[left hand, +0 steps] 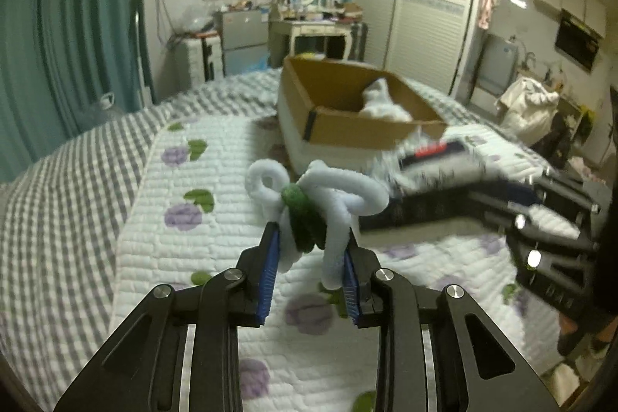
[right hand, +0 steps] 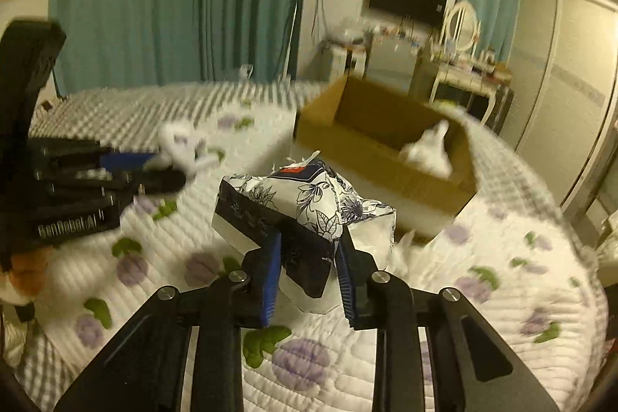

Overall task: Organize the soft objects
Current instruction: 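Carry the wipes pack and pipe-cleaner toy into the box and release both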

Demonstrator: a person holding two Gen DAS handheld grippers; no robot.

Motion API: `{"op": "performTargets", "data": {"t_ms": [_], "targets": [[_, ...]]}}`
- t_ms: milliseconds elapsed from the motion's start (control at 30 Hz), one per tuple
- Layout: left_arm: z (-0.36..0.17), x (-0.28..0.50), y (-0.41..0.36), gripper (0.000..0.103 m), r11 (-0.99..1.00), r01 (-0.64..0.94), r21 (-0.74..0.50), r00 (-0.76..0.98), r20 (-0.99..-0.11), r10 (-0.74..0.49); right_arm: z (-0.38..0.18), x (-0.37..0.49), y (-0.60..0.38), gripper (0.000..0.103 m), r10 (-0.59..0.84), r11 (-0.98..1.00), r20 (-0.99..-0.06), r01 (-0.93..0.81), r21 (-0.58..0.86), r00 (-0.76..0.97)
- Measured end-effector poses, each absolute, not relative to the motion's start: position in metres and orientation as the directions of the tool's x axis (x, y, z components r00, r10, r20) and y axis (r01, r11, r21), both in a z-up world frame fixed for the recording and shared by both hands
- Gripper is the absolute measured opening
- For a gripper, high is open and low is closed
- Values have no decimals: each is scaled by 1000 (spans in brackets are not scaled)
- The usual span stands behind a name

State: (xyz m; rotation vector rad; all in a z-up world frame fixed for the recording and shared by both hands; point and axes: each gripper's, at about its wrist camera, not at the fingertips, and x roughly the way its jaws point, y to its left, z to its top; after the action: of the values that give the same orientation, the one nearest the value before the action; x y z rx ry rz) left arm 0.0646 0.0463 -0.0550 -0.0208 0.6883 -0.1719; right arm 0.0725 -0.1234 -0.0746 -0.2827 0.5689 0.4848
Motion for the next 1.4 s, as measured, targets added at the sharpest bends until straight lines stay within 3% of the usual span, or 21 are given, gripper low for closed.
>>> {"op": "performTargets", "data": {"t_ms": [233, 533, 733, 1100, 1267, 1333, 1400], "targets": [[0, 59, 24, 29, 982, 179, -66, 804, -565, -184, 14, 61, -147, 25, 373, 879, -412, -459, -127, 831], [32, 113, -1, 29, 979, 192, -63, 821, -536, -195, 61, 122, -158, 25, 353, 907, -326, -407, -111, 877], [22, 179, -18, 29, 984, 180, -3, 808, -570, -150, 57, 180, -155, 25, 362, 913, -314, -402, -72, 878], [-37, 267, -20, 30, 981, 187, 49, 796, -592, -122, -19, 288, -158, 25, 362, 918, -395, -397, -6, 844], [-42, 273, -24, 41, 978, 205, 45, 806, -574, -142, -43, 313, -161, 32, 408, 904, -439, -422, 71, 801], [-42, 271, -26, 72, 981, 187, 55, 806, -579, -121, -43, 312, -162, 32, 401, 906, -448, -418, 65, 799], [-36, 263, -28, 82, 985, 159, 61, 823, -559, -98, -37, 307, -164, 45, 377, 915, -453, -401, 47, 808]]}}
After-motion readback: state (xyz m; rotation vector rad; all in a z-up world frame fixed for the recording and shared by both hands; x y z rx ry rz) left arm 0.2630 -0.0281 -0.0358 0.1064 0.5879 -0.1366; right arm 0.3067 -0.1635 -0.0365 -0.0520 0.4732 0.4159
